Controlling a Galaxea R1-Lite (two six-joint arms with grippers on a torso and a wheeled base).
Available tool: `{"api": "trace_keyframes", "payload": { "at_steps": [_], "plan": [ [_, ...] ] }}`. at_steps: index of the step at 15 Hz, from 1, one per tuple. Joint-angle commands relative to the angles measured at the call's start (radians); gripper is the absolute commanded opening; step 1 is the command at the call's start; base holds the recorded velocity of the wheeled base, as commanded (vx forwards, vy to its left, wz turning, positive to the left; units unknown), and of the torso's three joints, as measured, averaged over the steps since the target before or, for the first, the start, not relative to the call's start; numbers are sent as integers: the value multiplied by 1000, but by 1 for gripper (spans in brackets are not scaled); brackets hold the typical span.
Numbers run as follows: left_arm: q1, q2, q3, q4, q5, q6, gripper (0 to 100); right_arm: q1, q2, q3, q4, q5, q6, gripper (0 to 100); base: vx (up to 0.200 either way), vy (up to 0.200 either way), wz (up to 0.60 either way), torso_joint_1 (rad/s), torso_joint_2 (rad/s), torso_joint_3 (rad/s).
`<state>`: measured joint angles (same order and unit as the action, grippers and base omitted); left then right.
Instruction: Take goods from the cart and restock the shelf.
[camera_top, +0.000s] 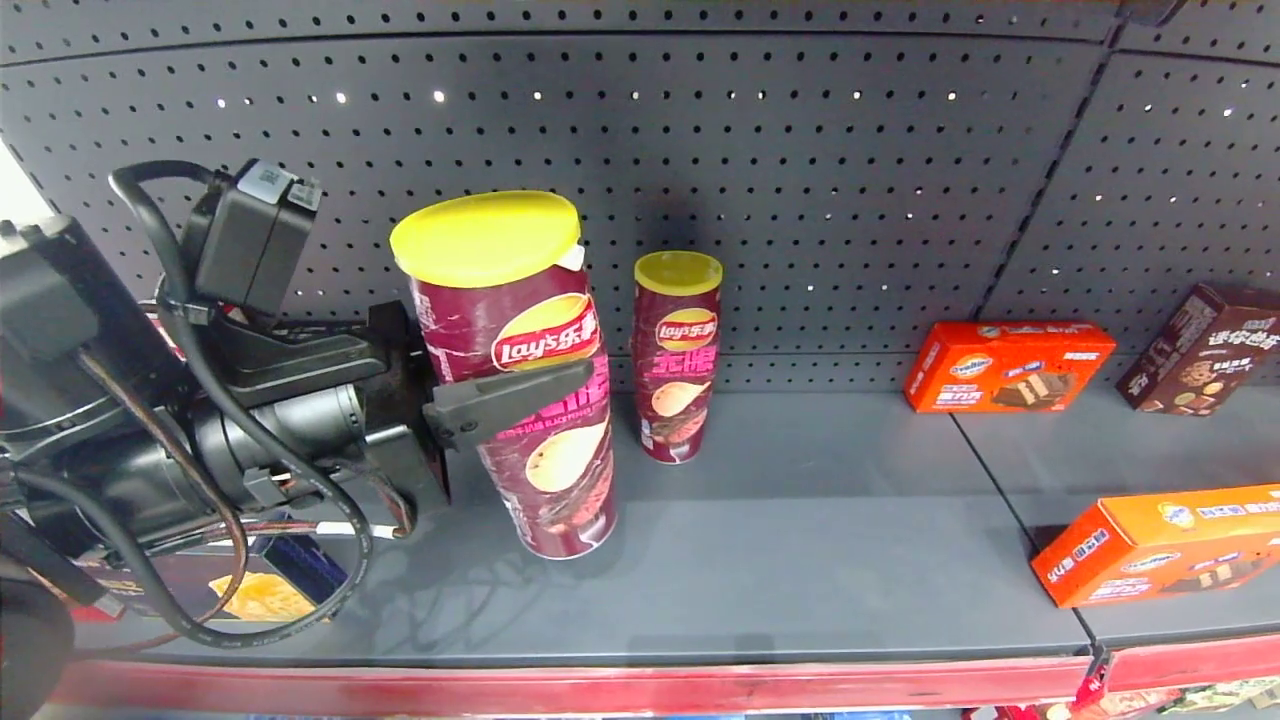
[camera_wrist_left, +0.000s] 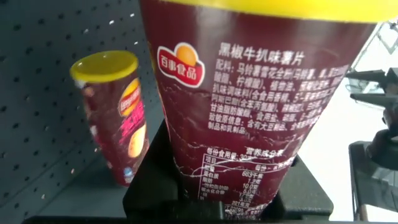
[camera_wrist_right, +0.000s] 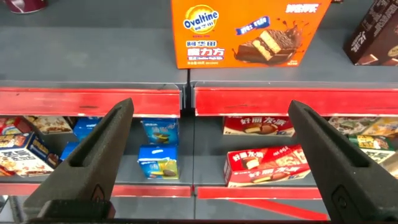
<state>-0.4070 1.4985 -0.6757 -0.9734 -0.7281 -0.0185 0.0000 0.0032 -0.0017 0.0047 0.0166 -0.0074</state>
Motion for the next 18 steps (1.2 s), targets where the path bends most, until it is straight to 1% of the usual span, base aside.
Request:
{"api": "trace_keyframes", "payload": {
  "at_steps": [1,3,10,11,12,13,14,15,16,17,18],
  "plan": [
    [8,-3,4,-2,-1,-8,0,0,1,0,0,0,-2,100,0,0,0,0,0,0],
    [13,-9,30,-2,-1,-8,0,-2,1,0,0,-4,6,100,0,0,600,2,0,5],
    [7,-3,21,-4,-1,-6,0,0,1,0,0,-12,3,100,0,0,0,0,0,0],
    [8,-4,27,-4,-1,-6,0,-2,8,-52,8,0,-9,100,0,0,0,0,0,0],
    [11,-4,18,-4,-1,-8,0,23,202,-302,34,26,11,100,0,0,0,0,0,0],
    [11,-3,18,-4,-2,-8,0,69,380,-380,51,69,30,100,0,0,0,0,0,0],
    [13,-3,18,-4,-2,-6,0,106,402,-422,35,125,0,100,0,0,0,0,0,0],
    [11,-6,15,-4,-1,-8,0,143,452,-435,35,172,-20,100,0,0,0,0,0,0],
    [13,-9,21,-4,-1,-9,0,153,508,-448,28,171,-23,100,0,0,0,0,0,0],
    [14,-11,27,-2,-1,-11,0,166,609,-492,6,187,-19,100,0,0,0,0,0,0],
    [16,-11,27,-2,-1,-12,0,206,686,-521,-20,223,-17,100,0,0,0,0,0,0]
  ]
}}
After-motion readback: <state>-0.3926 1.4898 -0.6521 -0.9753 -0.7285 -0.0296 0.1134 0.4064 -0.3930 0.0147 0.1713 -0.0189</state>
